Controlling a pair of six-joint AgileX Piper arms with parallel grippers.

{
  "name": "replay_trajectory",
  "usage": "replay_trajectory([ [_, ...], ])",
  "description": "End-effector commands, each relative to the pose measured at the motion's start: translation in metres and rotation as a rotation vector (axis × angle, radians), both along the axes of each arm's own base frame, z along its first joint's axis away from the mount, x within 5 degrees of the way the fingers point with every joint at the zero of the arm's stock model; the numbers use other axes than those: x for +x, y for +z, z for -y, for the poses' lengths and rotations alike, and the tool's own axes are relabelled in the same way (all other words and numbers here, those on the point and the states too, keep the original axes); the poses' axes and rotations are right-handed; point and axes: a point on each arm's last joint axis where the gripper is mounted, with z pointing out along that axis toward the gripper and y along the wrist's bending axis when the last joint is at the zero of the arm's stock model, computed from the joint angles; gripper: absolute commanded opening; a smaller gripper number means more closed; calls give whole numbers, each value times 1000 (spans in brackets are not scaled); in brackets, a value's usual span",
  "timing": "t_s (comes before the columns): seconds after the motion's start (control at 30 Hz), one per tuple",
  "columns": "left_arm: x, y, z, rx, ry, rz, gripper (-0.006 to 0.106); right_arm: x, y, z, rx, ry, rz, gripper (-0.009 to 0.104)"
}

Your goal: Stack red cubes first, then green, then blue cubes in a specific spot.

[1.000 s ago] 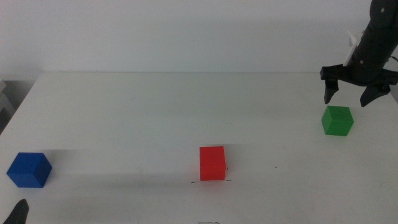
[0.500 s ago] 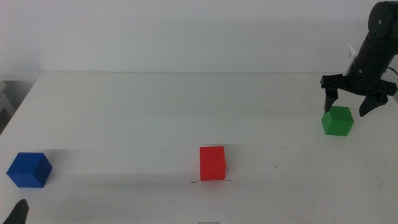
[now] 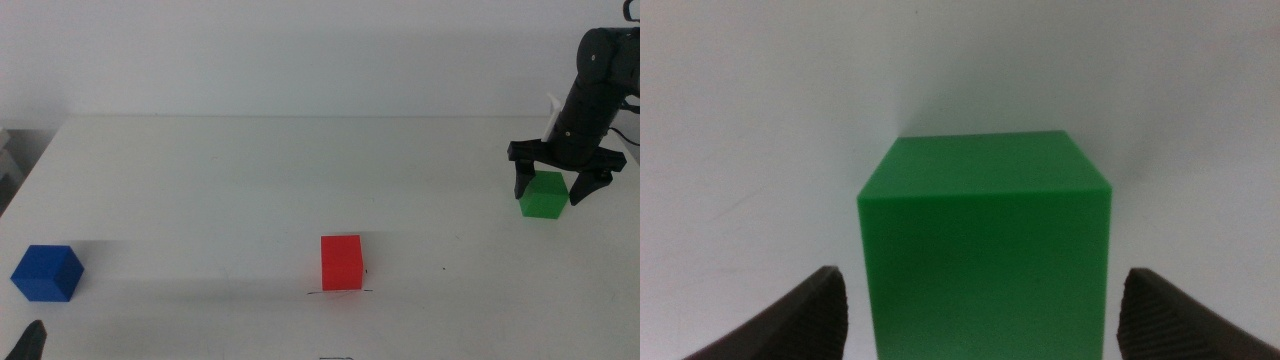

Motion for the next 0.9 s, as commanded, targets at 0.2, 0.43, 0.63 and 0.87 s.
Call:
replay_trajectory([
  [0.2, -1, 10, 0, -12, -3, 106, 93, 0, 34, 4, -14, 17, 109, 52],
  [0.43, -1, 10, 0, -12, -3, 106, 93, 4, 27, 4, -18, 39, 116, 17],
  [0.63, -1, 10, 0, -12, -3, 106, 93, -5, 52, -6, -7, 94, 142, -1],
  [0.87, -1, 10, 0, -12, -3, 106, 93, -55, 119, -39, 5, 158, 221, -1],
])
